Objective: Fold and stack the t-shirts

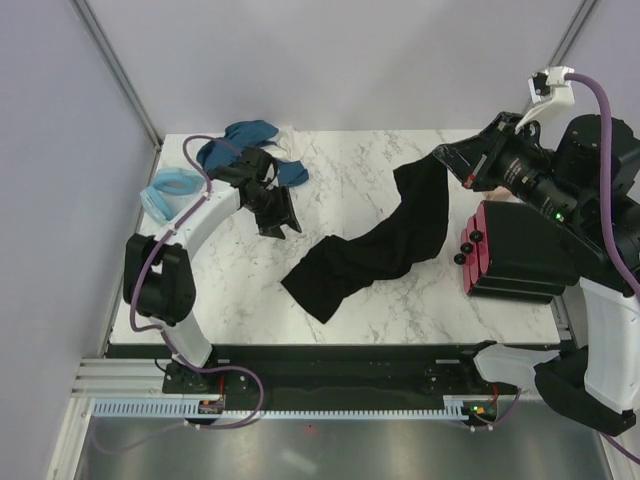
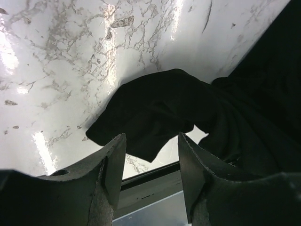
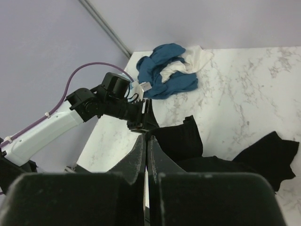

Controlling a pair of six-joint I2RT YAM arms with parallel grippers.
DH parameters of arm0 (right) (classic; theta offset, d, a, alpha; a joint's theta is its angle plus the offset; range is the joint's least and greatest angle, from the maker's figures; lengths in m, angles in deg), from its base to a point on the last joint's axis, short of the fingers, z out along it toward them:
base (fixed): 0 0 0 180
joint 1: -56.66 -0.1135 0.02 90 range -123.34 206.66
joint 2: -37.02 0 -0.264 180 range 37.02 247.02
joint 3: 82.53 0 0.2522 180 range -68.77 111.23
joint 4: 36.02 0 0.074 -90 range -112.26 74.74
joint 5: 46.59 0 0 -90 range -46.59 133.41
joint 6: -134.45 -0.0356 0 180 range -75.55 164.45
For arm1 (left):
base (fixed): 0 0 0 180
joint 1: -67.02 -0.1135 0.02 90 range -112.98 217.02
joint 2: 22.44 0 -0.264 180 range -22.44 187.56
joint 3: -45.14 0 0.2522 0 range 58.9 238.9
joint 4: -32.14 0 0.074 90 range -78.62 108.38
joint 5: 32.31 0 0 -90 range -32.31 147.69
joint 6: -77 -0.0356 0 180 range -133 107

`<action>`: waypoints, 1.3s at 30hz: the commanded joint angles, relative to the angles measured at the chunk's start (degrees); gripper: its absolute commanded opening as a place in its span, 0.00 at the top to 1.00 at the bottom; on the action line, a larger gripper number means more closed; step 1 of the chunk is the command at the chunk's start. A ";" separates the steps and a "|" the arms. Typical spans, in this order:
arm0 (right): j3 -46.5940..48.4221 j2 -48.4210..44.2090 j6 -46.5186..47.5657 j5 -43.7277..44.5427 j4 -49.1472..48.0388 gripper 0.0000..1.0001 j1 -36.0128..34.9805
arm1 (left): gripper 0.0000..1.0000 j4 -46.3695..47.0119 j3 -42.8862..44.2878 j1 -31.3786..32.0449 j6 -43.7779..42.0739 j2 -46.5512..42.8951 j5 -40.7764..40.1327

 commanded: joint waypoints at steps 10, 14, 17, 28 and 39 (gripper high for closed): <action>-3.36 -1.27 2.12 5.88 3.40 1.00 0.10 | 0.44 3.39 -6.75 4.11 0.91 8.27 -0.58; -4.85 -1.09 2.91 5.36 2.79 1.00 0.10 | 0.43 4.45 -10.62 4.55 1.44 6.60 -2.16; -5.73 -0.83 3.09 4.92 2.17 1.00 0.10 | 0.43 4.62 -11.76 4.46 0.91 6.24 -3.83; -6.61 -0.39 3.53 4.48 1.82 1.00 0.10 | 0.48 5.50 -11.59 4.46 0.03 8.97 -7.43; -8.81 -0.12 3.00 4.39 0.50 1.00 0.18 | 0.84 6.12 -12.38 4.64 -2.16 11.87 -6.47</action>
